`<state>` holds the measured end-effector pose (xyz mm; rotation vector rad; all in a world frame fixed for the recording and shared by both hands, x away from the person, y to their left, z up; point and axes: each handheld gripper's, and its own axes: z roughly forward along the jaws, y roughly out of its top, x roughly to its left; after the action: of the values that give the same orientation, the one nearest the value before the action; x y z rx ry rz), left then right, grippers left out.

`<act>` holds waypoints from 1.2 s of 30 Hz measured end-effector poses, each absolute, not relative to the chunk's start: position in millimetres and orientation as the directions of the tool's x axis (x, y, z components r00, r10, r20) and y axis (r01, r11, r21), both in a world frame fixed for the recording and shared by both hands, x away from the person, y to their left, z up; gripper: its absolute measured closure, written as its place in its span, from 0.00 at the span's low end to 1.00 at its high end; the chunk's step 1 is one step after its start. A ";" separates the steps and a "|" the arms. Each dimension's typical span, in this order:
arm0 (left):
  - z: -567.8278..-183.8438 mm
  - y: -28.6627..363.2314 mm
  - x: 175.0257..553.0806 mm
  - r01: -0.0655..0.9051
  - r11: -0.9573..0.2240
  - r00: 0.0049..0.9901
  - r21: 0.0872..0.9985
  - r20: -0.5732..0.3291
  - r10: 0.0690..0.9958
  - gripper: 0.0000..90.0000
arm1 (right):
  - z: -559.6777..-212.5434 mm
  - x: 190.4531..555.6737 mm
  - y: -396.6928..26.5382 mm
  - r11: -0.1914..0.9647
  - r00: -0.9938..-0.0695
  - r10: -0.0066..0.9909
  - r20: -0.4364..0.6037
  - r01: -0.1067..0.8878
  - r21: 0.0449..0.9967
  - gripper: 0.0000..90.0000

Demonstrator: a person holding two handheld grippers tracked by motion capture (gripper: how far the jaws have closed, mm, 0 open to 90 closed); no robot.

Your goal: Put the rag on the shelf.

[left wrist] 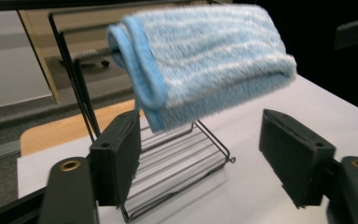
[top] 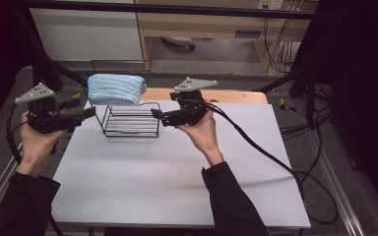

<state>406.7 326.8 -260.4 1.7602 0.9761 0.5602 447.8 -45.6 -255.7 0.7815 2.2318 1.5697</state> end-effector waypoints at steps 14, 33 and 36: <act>-322.4 303.1 398.1 0.405 -0.221 0.605 0.887 -0.079 0.792 0.12 | -293.0 430.3 -122.8 0.248 -0.788 0.605 0.116 0.325 0.913 0.04; -406.1 280.8 384.0 0.476 -0.274 0.634 0.836 -0.110 0.765 0.12 | -377.8 398.3 -210.1 0.229 -0.730 0.653 0.202 0.444 0.866 0.01; -412.5 280.1 382.3 0.476 -0.290 0.641 0.830 -0.102 0.761 0.12 | -390.7 392.8 -221.3 0.225 -0.718 0.664 0.209 0.459 0.860 0.01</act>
<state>382.3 280.1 -412.5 1.9480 0.9722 0.3936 392.8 -221.3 -390.7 1.0679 2.2930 1.4968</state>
